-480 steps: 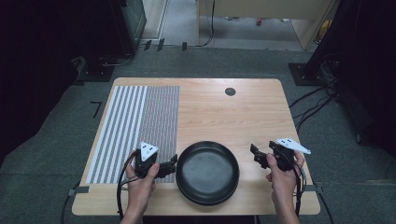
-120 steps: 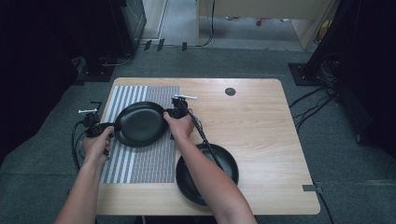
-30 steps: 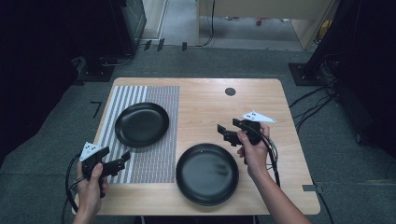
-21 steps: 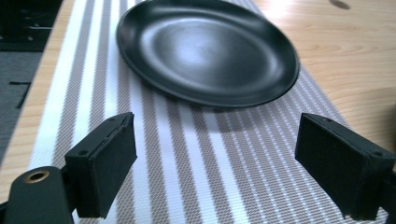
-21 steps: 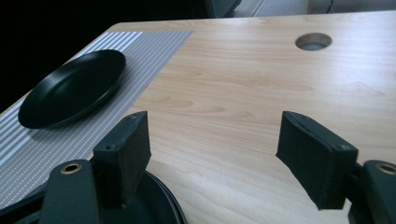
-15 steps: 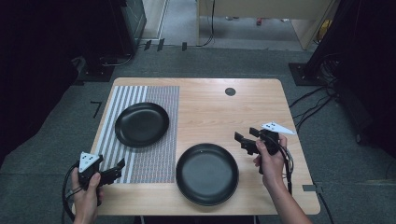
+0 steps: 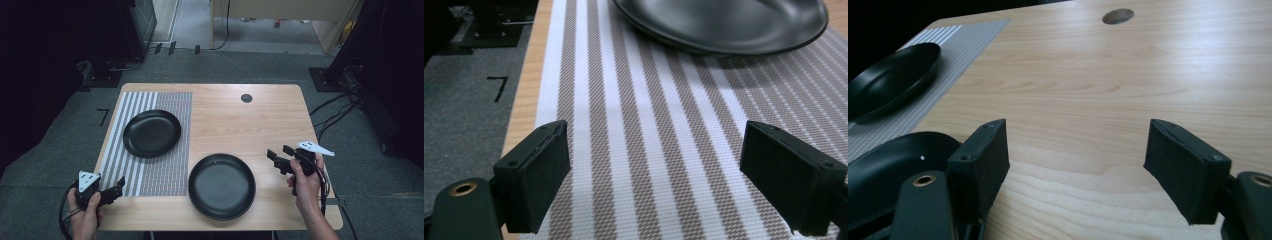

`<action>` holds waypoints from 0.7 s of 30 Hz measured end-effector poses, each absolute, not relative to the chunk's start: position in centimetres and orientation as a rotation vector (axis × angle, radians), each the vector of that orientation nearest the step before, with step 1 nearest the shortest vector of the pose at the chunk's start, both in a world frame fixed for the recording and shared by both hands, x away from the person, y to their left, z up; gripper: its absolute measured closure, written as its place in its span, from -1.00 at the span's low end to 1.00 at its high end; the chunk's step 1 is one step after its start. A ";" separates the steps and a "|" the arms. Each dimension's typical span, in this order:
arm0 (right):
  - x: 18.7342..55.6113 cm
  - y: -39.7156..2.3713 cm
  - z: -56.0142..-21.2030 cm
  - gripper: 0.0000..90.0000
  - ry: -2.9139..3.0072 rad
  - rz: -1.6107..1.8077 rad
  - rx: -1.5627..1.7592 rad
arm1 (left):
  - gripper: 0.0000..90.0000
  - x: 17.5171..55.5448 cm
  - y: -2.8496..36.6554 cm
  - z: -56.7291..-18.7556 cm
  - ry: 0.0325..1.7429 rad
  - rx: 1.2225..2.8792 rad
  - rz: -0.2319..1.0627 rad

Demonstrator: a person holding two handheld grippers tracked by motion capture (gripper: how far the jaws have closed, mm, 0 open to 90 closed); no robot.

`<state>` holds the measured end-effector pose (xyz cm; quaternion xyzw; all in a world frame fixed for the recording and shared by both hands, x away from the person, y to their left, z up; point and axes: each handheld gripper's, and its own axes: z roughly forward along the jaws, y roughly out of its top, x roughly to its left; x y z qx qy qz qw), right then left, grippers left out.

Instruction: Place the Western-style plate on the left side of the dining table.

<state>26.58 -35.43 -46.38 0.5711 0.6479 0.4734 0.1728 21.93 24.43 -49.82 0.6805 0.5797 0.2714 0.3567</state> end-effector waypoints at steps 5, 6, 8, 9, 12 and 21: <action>25.9 -36.9 -47.1 -0.44 1.822 1.305 1.642 | -0.73 21.6 25.1 -50.3 1.514 1.771 0.718; 25.7 -37.3 -47.3 -0.44 1.817 1.292 1.645 | -0.73 21.6 25.1 -50.4 1.517 1.773 0.720; 25.3 -37.9 -47.6 -0.44 1.810 1.275 1.650 | -0.73 21.5 25.3 -50.6 1.522 1.783 0.725; 25.2 -38.2 -47.7 -0.44 1.806 1.271 1.657 | -0.73 21.4 25.4 -50.6 1.526 1.788 0.728; 24.7 -39.0 -48.1 -0.44 1.793 1.252 1.667 | -0.73 21.4 25.6 -50.8 1.531 1.795 0.737; 23.4 -41.5 -49.5 -0.44 1.756 1.193 1.721 | -0.72 21.1 26.5 -51.3 1.556 1.810 0.758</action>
